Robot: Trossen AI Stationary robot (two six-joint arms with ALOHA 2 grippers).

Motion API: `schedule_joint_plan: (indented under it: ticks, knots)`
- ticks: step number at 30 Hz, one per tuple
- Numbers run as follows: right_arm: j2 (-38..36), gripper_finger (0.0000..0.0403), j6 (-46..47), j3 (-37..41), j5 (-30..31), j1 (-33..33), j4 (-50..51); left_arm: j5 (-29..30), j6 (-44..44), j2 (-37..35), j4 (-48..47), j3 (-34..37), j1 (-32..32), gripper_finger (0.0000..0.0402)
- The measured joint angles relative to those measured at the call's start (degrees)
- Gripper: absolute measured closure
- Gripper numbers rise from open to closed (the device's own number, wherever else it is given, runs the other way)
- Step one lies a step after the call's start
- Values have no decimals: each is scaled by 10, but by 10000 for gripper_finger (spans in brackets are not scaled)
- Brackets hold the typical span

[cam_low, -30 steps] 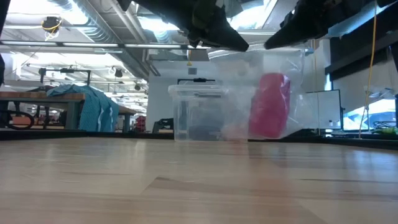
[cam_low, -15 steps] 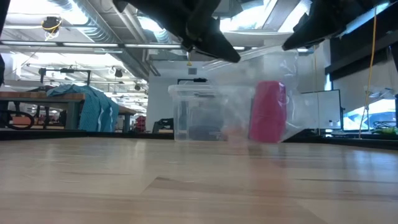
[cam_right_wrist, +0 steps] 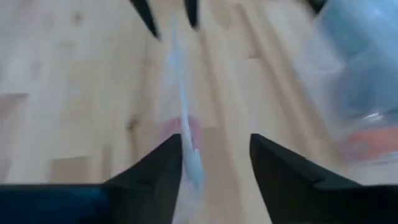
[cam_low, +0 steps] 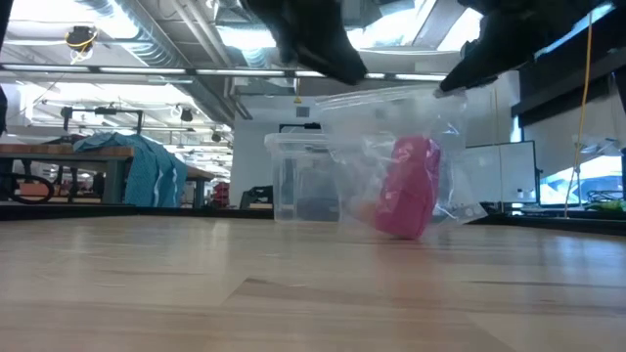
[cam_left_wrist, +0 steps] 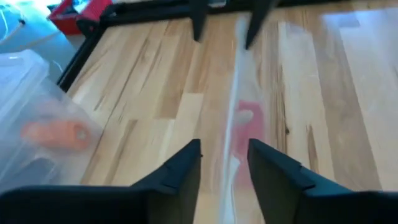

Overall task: Roll bandage
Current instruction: Close the transparent zip lock bag, then open the transparent bin

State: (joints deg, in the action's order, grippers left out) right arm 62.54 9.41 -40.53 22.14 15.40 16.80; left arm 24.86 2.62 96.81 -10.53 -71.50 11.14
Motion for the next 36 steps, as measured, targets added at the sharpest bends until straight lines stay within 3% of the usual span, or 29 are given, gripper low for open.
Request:
schedule_joint_plan:
  ticks: [6, 12, 18, 23, 31, 33, 36]
  knots:
    - [-15, 172, -65, 0, 99, -13, -1, 2, 97, -57, -157, -22, 14, 246]
    - [-16, 166, -68, 0, 91, -83, 0, 87, 163, -95, -187, 21, 34, 255]
    - [-16, 166, -120, 0, 72, -211, -64, 89, 194, -112, -162, 75, -13, 250]
    - [-16, 166, -146, -21, -48, -366, -102, 54, 160, -134, -152, 80, -130, 222]
    - [21, 166, -71, -65, -283, -605, -110, -4, 96, -181, -99, 78, -345, 192]
    - [54, 166, -51, -65, -365, -647, -109, -51, 95, -183, -88, 78, -398, 192]
    - [113, 166, -36, -65, -459, -685, -124, -168, 103, -172, -68, 85, -474, 192]
